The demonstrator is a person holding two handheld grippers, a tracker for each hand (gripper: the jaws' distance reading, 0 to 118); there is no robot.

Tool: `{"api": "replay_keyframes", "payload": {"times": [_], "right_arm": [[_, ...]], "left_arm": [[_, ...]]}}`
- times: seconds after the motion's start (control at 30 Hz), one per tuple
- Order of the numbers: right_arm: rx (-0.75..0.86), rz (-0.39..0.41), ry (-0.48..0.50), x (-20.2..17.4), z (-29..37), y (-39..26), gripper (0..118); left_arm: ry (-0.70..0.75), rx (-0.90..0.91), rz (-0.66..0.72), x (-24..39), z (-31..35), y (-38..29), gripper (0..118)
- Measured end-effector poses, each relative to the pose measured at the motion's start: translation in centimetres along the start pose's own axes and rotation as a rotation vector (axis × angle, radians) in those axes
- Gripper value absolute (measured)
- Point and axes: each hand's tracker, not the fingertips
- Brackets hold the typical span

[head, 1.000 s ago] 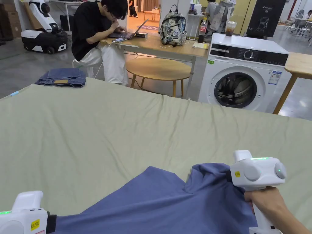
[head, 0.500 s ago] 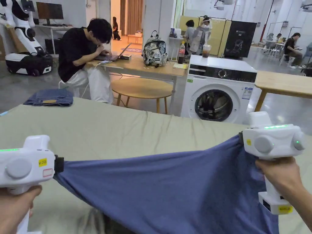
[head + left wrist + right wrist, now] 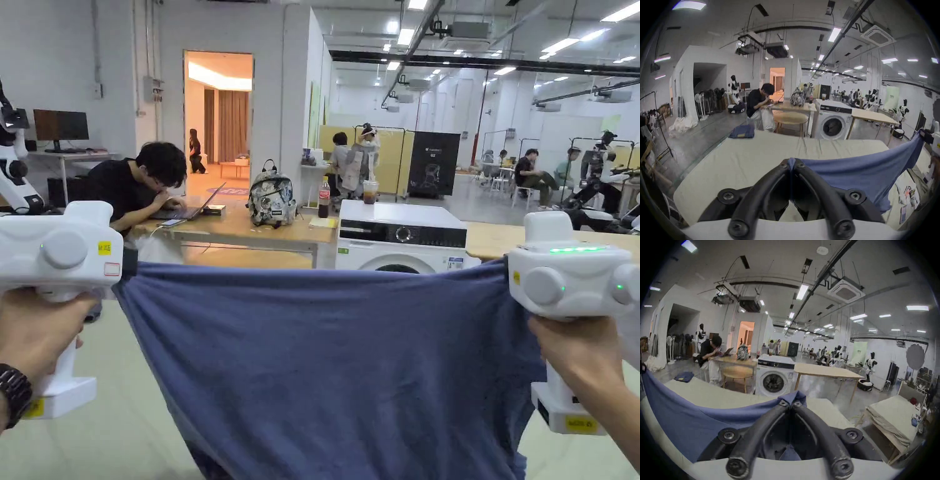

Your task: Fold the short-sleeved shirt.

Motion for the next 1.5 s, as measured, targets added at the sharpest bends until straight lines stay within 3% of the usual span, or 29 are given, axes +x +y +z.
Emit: {"api": "replay_keyframes", "payload": {"times": [0.43,0.77,0.9,1.13,1.5], "right_arm": [[0.099,-0.055,-0.054,0.9,-4.2,9.3,0],[0.180,-0.046,-0.089,0.3,-7.4,14.1,0],[0.186,-0.053,-0.080,0.1,-8.0,12.7,0],[0.131,0.002,-0.080,-0.6,-7.8,6.6,0],[0.026,0.027,-0.073,-0.3,-0.2,-2.0,0]], "left_arm": [[0.008,0.098,-0.010,2.0,-3.1,11.3,0],[0.050,0.177,-0.034,2.8,-5.1,15.3,0],[0.059,0.165,-0.042,2.6,-6.6,14.3,0],[0.052,0.109,-0.058,2.1,-8.2,9.1,0],[0.011,0.023,-0.055,1.3,-4.3,-1.3,0]]}}
